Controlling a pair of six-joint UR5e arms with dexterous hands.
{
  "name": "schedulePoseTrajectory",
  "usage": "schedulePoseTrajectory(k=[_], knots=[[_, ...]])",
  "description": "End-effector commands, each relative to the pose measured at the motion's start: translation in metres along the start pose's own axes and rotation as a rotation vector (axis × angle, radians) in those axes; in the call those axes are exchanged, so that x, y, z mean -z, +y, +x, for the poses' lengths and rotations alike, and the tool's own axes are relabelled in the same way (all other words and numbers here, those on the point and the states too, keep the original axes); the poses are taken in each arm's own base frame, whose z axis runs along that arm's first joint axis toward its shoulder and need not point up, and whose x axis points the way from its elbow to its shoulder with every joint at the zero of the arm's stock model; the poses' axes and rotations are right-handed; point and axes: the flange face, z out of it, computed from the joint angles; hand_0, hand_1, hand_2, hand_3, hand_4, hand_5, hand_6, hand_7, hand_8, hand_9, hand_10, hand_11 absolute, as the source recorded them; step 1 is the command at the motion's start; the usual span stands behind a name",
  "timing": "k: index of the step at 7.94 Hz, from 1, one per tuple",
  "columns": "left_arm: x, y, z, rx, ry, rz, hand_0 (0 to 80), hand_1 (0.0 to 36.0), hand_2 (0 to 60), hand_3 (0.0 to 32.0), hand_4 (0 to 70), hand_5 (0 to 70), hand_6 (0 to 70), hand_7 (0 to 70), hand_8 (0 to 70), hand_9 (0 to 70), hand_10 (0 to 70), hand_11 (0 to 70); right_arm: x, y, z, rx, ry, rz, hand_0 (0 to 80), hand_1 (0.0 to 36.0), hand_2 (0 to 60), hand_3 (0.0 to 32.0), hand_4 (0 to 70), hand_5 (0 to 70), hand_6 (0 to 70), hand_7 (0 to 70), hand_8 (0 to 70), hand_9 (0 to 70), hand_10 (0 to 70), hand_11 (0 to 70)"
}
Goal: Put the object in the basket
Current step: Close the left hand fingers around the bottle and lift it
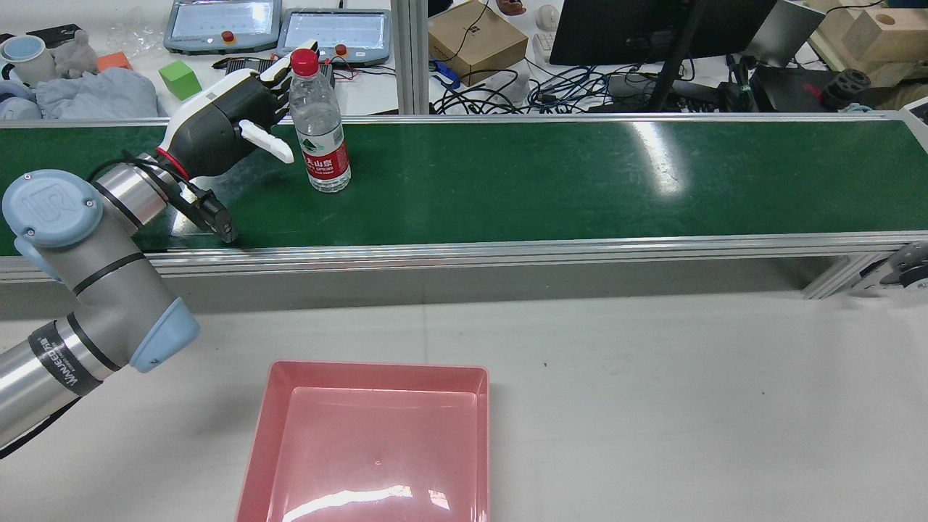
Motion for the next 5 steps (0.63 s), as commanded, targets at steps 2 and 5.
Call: schedulePoseTrajectory(k=[2, 5], knots=[[-0.003, 0.005, 0.001, 0.005, -0.018, -0.012, 53.4, 2.3, 0.0, 1.8, 0.0, 4.0, 0.0, 0.0, 0.3, 0.2, 0.0, 0.0, 0.0, 0.0, 0.0, 0.0, 0.001, 0.0, 0.0, 0.0, 0.0, 0.0, 0.0, 0.0, 0.0, 0.0, 0.0, 0.0, 0.0, 0.0], [0.0, 0.02, 0.016, 0.017, -0.017, 0.014, 54.2, 4.0, 0.0, 0.6, 0.0, 8.1, 0.0, 0.0, 3.1, 3.3, 0.6, 1.8, 0.0, 0.0, 0.0, 0.0, 0.001, 0.0, 0.0, 0.0, 0.0, 0.0, 0.0, 0.0, 0.0, 0.0, 0.0, 0.0, 0.0, 0.0]])
